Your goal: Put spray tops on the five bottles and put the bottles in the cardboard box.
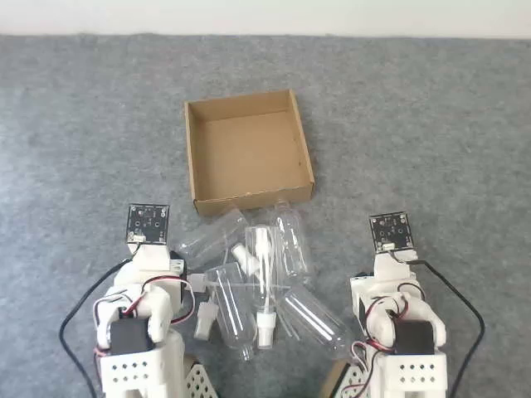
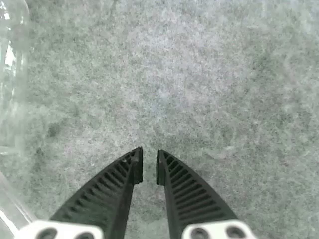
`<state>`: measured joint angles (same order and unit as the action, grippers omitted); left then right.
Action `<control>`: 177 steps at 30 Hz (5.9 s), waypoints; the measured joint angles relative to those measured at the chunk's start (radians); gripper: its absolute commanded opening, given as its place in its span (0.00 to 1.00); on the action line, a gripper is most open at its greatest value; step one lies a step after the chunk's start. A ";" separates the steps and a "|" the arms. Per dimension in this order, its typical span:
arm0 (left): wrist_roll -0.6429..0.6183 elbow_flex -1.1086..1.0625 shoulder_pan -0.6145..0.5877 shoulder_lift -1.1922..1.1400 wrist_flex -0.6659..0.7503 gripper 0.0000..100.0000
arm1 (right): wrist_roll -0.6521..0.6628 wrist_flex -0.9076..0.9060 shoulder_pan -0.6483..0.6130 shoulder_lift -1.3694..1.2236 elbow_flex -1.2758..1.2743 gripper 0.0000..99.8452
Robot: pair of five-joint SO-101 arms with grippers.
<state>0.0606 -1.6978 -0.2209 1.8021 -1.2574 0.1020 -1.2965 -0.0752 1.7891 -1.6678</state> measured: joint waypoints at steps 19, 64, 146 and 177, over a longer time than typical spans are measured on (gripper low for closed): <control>0.000 0.000 0.000 0.000 0.000 0.07 | 0.000 0.000 0.000 0.000 0.000 0.03; 0.000 0.000 -0.072 0.000 0.109 0.07 | 0.000 0.000 -0.032 0.006 0.018 0.03; 0.000 0.032 -0.075 0.000 0.089 0.08 | -0.029 0.115 -0.557 -1.427 1.065 0.27; 0.000 0.032 -0.075 0.000 0.095 0.08 | 0.014 0.255 -0.514 -1.723 1.122 0.06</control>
<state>0.0606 -1.6655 -0.2961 1.8021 -1.1623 0.1158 -1.0418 -0.5892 0.0660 -0.5462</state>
